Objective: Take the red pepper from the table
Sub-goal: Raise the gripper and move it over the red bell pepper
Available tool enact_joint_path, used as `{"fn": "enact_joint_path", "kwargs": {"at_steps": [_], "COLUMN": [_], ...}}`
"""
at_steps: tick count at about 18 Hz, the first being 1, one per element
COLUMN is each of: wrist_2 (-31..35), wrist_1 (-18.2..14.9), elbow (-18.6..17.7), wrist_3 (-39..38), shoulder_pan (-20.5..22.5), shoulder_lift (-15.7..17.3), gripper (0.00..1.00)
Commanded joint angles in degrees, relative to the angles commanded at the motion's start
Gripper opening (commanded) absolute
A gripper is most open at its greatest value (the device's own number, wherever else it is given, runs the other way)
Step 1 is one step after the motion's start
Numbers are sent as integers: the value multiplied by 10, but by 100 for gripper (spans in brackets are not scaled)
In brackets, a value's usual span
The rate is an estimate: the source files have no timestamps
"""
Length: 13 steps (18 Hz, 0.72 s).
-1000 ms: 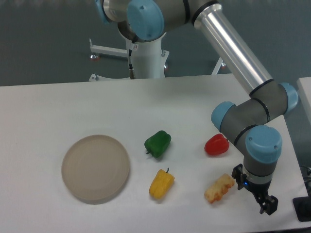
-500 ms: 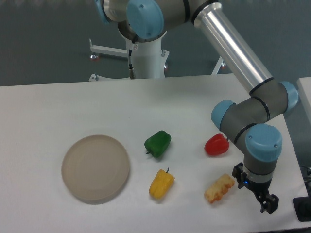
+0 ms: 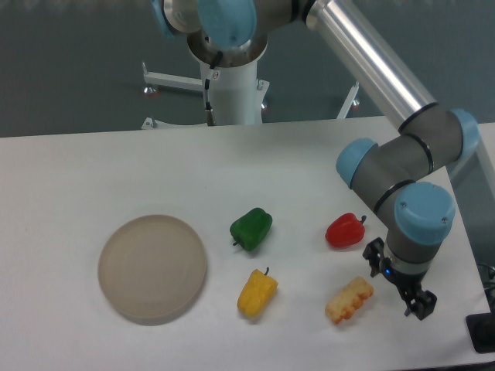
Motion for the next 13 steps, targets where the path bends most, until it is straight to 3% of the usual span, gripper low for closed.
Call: {"fn": "enact_joint_path", "kwargs": {"at_steps": [5, 13], "wrist_2": [1, 1], "wrist_1": [2, 15], "elbow": [-93, -171], "wrist_3": [46, 74], "shoulder_pan": [30, 42], "shoulder_lift": [60, 98], "gripper": [100, 100]}}
